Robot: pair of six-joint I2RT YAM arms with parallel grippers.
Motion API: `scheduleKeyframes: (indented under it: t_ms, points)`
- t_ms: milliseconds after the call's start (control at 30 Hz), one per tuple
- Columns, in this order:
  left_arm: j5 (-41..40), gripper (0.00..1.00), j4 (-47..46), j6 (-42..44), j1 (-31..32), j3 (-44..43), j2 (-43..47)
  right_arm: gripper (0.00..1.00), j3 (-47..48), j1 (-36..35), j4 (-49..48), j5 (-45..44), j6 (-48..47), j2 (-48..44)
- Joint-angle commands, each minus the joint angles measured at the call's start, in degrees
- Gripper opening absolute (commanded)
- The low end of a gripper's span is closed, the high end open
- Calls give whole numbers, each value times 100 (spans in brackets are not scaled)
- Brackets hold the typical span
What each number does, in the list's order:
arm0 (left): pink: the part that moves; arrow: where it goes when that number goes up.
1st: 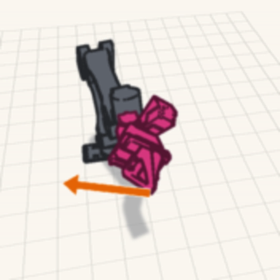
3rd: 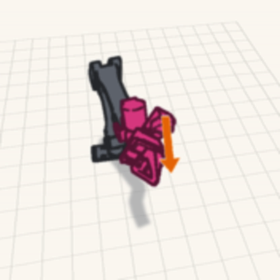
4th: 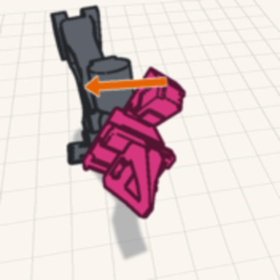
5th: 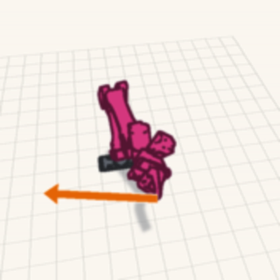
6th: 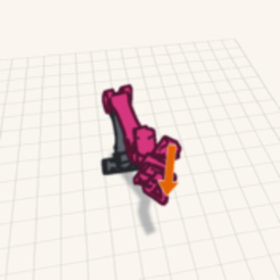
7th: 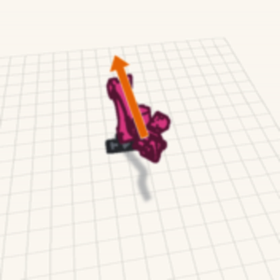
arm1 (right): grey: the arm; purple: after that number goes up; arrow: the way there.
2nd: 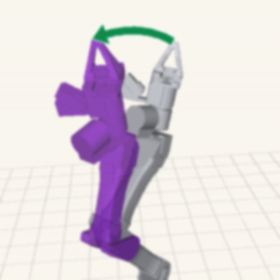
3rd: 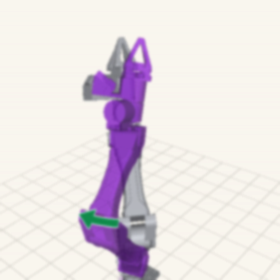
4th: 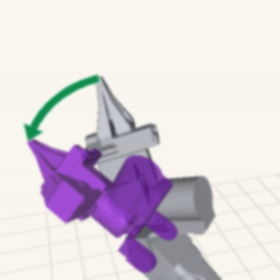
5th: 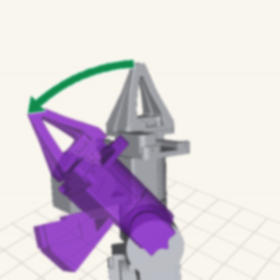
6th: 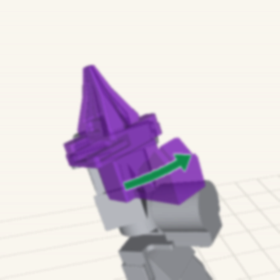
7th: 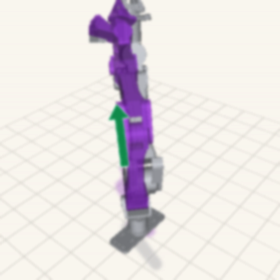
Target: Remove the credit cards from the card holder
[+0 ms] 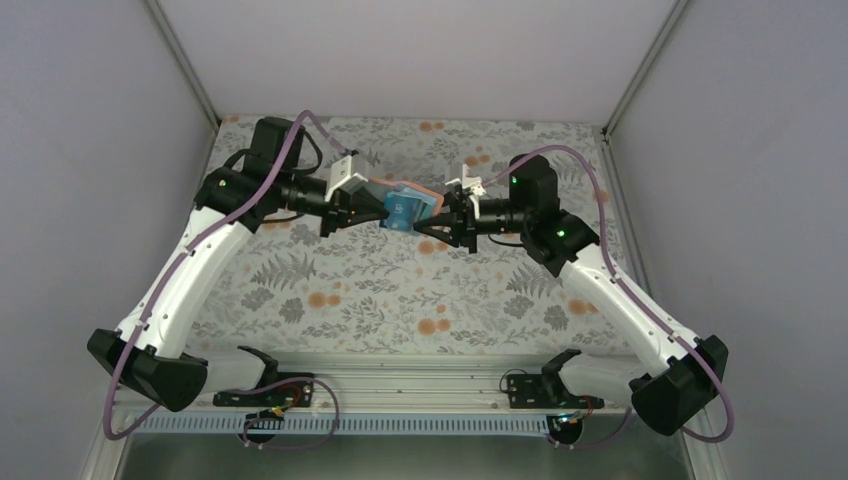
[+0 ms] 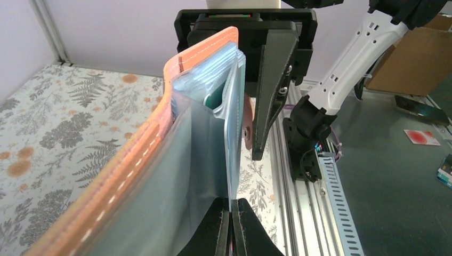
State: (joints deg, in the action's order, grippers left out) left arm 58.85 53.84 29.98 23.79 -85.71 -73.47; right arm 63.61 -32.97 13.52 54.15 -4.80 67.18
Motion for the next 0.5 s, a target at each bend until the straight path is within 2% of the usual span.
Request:
scheduleKeyframes:
  t_ms: [0,100,267,333,400,467]
  points:
    - [91,2,-6,59,-58,-123,81,27,-90,5,-17,25,-120,-133]
    - [124,2,0,75,-69,-113,79,24,-78,9,1,70,-134,-94]
    - [104,2,105,210,-87,-139,121,5,-61,17,48,96,-200,-82]
    - [116,3,172,292,-86,-151,132,4,-46,16,94,148,-229,-62]
    - [107,13,175,270,-88,-175,141,4,-19,12,121,214,-253,-35]
    - [132,15,159,213,-85,-206,133,4,-8,14,132,266,-267,-22]
